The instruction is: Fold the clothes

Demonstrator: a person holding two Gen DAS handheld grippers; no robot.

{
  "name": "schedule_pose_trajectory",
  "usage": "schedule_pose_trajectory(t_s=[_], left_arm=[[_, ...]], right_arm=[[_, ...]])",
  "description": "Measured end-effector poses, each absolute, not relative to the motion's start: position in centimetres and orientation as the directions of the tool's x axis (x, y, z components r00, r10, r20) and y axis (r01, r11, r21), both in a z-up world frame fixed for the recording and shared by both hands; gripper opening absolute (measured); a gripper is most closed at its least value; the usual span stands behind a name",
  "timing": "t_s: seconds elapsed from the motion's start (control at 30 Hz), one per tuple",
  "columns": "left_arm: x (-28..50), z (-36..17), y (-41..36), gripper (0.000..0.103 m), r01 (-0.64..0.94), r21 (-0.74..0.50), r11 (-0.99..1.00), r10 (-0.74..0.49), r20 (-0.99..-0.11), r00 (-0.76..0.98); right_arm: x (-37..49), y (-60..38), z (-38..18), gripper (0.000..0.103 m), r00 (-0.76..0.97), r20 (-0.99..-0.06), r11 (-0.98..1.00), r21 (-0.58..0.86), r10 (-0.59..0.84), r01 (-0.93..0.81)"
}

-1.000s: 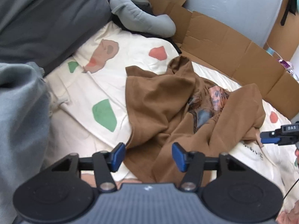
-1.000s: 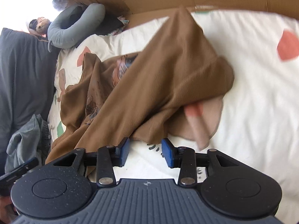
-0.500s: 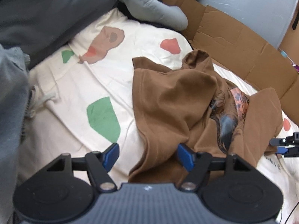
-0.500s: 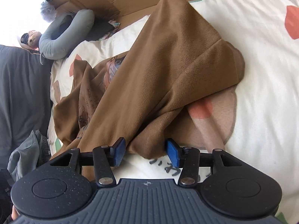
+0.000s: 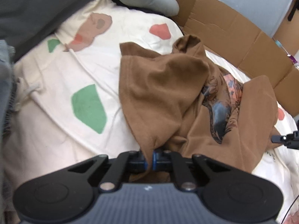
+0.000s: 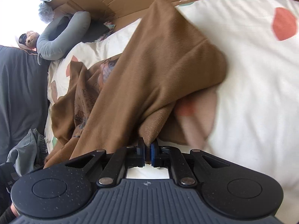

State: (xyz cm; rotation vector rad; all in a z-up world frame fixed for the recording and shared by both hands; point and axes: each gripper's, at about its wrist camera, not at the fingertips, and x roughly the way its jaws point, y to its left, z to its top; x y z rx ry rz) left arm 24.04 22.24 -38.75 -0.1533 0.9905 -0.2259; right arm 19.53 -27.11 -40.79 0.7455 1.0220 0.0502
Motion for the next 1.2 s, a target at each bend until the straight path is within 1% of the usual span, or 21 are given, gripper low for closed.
schedule_pose_trajectory(t_s=[0.2,0.53,0.77,1.2], left_arm=[[21.3,-37.4,23.7,0.004,0.076,-0.253,0.965,-0.255,-0.815,0.521],[16.0,-35.7,25.2,0.004,-0.011,-0.241,0.97,-0.204,-0.843,0.498],[13.7,-34.1,25.3,0.004,-0.01,-0.263,0.965,-0.228,-0.853,0.469],[7.1,-31.9,23.8,0.003,-0.04,-0.322,0.946,-0.287,-0.889,0.356]], right_arm=[[16.9,-30.6,-39.6,0.003,0.551,-0.771,0.769,0.55,0.318,0.326],[13.6,-36.3,-37.8,0.003,0.587,-0.779,0.767,0.511,0.222,0.388],[11.4,-39.5,-35.9,0.003,0.623,-0.766,0.771,0.49,0.158,0.406],[5.9,-43.6,-33.8,0.003,0.652,-0.758,0.702,0.486,0.041,0.521]])
